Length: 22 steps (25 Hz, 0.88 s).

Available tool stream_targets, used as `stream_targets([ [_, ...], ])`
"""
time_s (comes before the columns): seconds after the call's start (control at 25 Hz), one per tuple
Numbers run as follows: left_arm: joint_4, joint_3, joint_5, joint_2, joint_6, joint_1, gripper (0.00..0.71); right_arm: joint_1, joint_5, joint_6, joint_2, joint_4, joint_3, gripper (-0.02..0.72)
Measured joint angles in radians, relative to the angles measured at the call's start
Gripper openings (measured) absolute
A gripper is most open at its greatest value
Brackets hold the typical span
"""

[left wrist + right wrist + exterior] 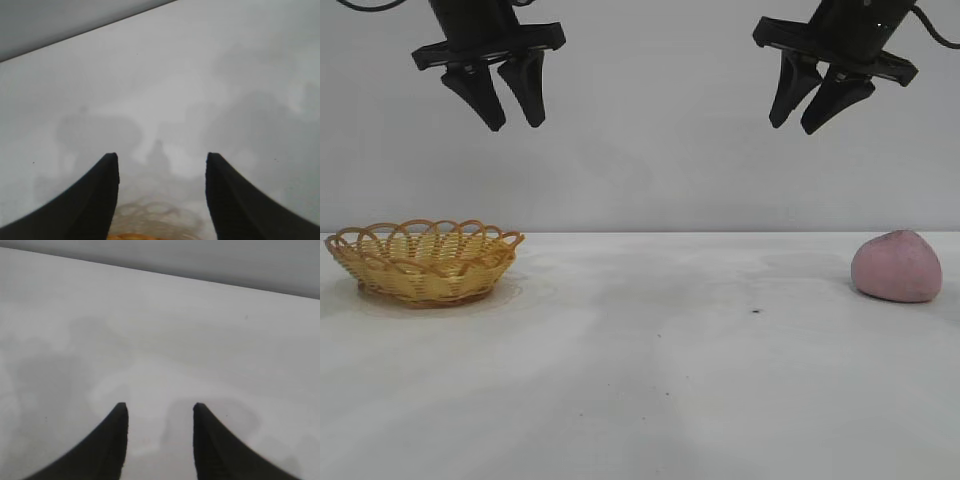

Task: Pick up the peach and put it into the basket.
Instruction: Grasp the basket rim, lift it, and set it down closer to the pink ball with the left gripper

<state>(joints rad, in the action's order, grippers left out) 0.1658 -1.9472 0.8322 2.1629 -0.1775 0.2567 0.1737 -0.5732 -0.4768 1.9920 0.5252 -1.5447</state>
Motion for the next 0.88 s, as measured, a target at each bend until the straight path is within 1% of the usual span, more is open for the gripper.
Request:
stream_targets([
  [0.36,0.0,0.0,0.002,0.0,0.0,0.0,0.34,0.0,-0.002,-0.004,-0.007,0.002,0.0,0.26],
  [0.48,-0.007,0.0,0.016,0.0,0.0,0.0,0.34,0.0,-0.013,-0.004,-0.007,0.002,0.0,0.26],
  [0.6,-0.091,0.0,0.063,0.0,0.0,-0.002,0.34,0.0,-0.057,-0.004,-0.007,-0.004,0.0,0.26],
  [0.68,-0.138,0.002,0.105,0.0,-0.002,-0.013,0.34,-0.004,-0.098,-0.004,-0.007,-0.01,0.0,0.26],
  [0.76,-0.158,0.002,0.152,0.0,-0.025,-0.033,0.34,-0.017,-0.154,0.003,-0.007,-0.029,0.0,0.26],
  [0.88,-0.161,0.002,0.244,-0.002,-0.074,-0.085,0.34,-0.042,-0.226,0.022,-0.007,-0.077,0.0,0.26],
])
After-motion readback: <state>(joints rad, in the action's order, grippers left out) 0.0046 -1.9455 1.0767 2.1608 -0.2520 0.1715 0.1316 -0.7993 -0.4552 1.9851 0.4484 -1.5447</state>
